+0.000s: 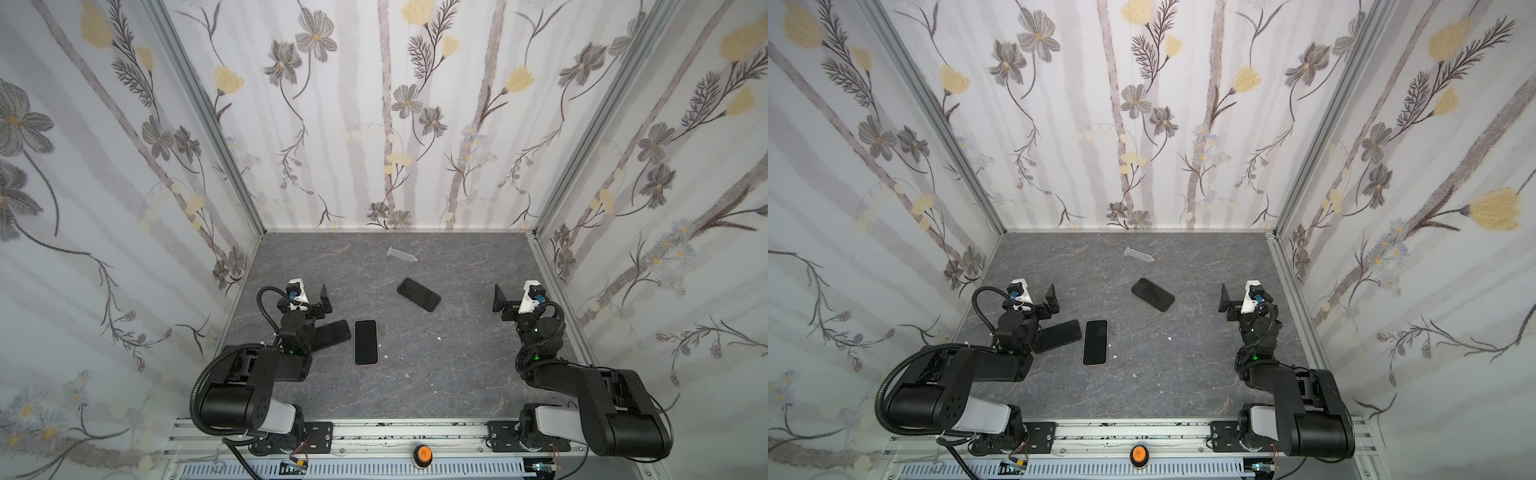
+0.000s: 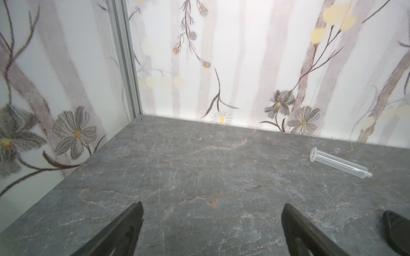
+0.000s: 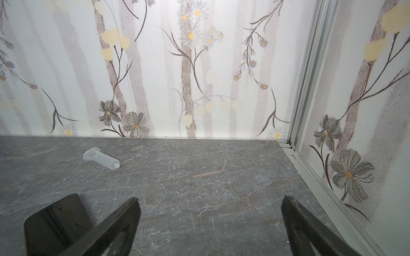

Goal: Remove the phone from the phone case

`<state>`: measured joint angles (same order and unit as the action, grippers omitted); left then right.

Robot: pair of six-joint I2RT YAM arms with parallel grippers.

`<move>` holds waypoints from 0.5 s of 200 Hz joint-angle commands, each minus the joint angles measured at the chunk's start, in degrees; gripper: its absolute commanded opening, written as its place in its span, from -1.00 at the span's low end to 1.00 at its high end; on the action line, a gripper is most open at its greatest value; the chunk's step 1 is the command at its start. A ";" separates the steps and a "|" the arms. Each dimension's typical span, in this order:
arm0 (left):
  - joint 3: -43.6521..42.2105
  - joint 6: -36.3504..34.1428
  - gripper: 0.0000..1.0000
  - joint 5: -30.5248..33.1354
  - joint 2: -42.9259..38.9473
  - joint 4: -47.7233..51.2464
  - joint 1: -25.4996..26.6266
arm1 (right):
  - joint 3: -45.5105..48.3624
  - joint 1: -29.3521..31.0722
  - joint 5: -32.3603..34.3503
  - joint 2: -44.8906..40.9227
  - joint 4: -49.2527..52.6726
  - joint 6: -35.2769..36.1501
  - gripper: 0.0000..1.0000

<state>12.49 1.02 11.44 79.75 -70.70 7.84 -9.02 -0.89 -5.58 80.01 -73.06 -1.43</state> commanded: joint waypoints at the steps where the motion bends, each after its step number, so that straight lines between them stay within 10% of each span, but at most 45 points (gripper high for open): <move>1: 1.96 0.56 1.00 6.75 -6.19 11.31 2.02 | -1.37 0.33 1.38 -5.49 6.96 -0.07 0.99; 40: 11.64 9.26 1.00 15.94 -12.59 38.00 5.72 | -8.24 0.71 2.76 -13.66 24.96 -9.02 0.99; 100: 22.37 24.82 1.00 -4.46 -13.93 60.53 5.39 | -20.88 0.71 0.84 -14.27 51.59 -25.84 0.99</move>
<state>32.95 17.39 17.61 66.50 -21.04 13.54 -27.05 -0.23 -2.44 65.17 -35.14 -21.04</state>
